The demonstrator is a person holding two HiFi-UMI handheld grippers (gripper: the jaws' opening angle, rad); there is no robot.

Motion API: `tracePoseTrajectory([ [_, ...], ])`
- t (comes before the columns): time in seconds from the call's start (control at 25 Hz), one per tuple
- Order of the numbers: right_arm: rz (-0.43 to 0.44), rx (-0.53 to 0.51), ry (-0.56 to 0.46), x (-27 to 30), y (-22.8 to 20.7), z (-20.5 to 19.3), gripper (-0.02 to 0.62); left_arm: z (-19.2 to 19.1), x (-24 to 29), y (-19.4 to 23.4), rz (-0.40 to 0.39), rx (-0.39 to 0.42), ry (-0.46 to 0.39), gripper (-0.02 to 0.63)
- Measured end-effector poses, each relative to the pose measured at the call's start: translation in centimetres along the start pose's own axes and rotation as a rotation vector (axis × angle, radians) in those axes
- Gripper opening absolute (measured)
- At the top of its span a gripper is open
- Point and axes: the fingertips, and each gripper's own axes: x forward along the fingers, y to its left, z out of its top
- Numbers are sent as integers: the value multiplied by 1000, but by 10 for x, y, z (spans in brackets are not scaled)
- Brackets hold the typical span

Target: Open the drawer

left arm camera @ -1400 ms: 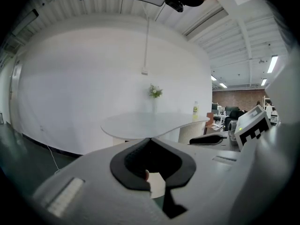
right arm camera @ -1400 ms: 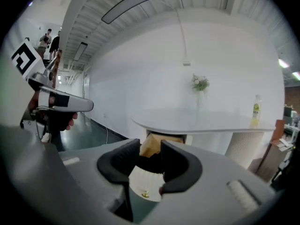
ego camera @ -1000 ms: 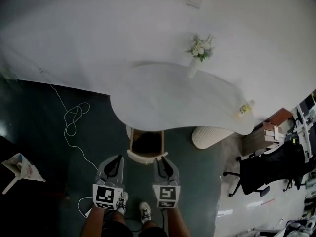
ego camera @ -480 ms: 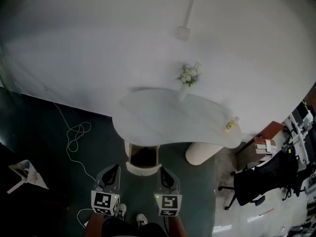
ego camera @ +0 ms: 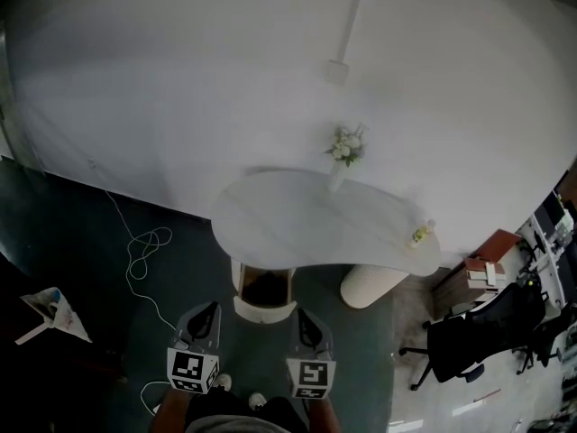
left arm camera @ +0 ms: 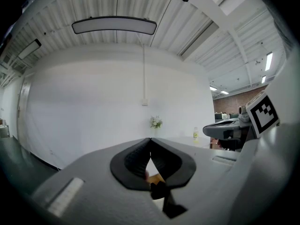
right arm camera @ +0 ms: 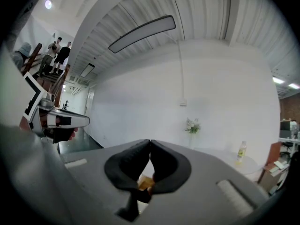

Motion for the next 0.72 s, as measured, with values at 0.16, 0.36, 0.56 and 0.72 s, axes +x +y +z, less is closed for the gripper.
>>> tracePoseTrajectory([
  [0.16, -6, -4, -13, 1, -2, 6, 5, 3, 2, -2, -5, 0, -6, 11],
  [0.36, -9, -7, -13, 1, -4, 5, 5, 4, 3, -3, -3, 1, -6, 11],
  [0.56, 1, 2, -15, 3, -2, 4, 5, 4, 4, -3, 0, 3, -3, 11],
  [0.72, 6, 1, -15, 6, -2, 4, 5, 5, 7, -1, 5, 3, -3, 11],
])
